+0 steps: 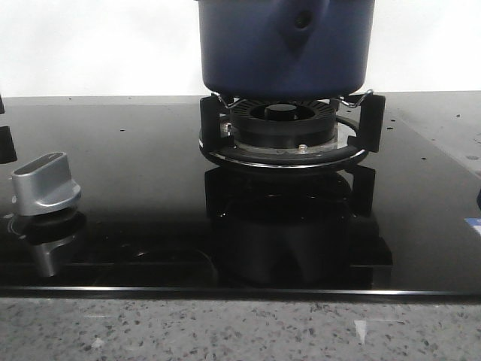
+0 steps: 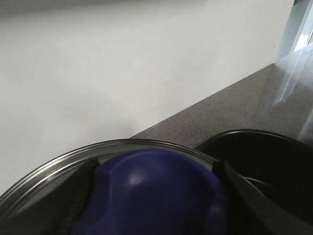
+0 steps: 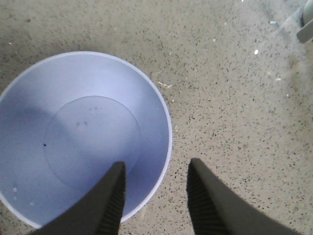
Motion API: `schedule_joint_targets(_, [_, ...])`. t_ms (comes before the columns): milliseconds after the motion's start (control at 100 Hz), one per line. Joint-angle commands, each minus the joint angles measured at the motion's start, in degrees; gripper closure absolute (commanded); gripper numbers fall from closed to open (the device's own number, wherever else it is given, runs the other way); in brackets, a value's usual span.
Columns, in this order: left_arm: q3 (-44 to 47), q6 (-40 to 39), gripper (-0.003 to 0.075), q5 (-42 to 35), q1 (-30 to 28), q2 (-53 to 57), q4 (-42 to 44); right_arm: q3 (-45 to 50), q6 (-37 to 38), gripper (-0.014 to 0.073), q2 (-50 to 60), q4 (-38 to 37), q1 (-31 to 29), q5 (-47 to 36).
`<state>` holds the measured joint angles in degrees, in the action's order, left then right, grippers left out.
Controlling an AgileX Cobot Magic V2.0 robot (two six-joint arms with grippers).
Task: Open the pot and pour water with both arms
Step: 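Move the right gripper down over the rim of the light blue bowl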
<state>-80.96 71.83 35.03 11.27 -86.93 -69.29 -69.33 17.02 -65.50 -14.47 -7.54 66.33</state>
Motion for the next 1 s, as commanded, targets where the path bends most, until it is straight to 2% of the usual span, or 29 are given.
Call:
schedule_joint_targets(0, [-1.9,-0.55,0.0436,-1.12,-0.05,3.02,-3.78,-1.68,0.35,0.0325,-0.94,-0.77,-0.57,-2.96])
schedule_joint_targets(290, [-1.9,-0.55,0.0436,-1.23,-0.05,3.02,-3.78,-1.57,4.02,0.0325,-4.72,-0.62,-3.24,-5.16])
schedule_joint_targets(670, [-1.9,-0.55,0.0436,-1.24,-0.05,3.02,-3.78,0.61,4.02,0.0325,-8.68,1.5,-3.33,-5.49])
schedule_joint_targets(860, [-1.9,-0.55,0.0436,-1.24,-0.05,3.02,-3.78,1.46,4.02,0.0325,-8.9,5.18,-5.93,-5.95])
schedule_joint_targets(990, [-1.9,-0.55,0.0436,-1.24,-0.05,3.02,-3.78,1.71,4.02,0.0325,-8.78,5.11,-6.94,-5.14])
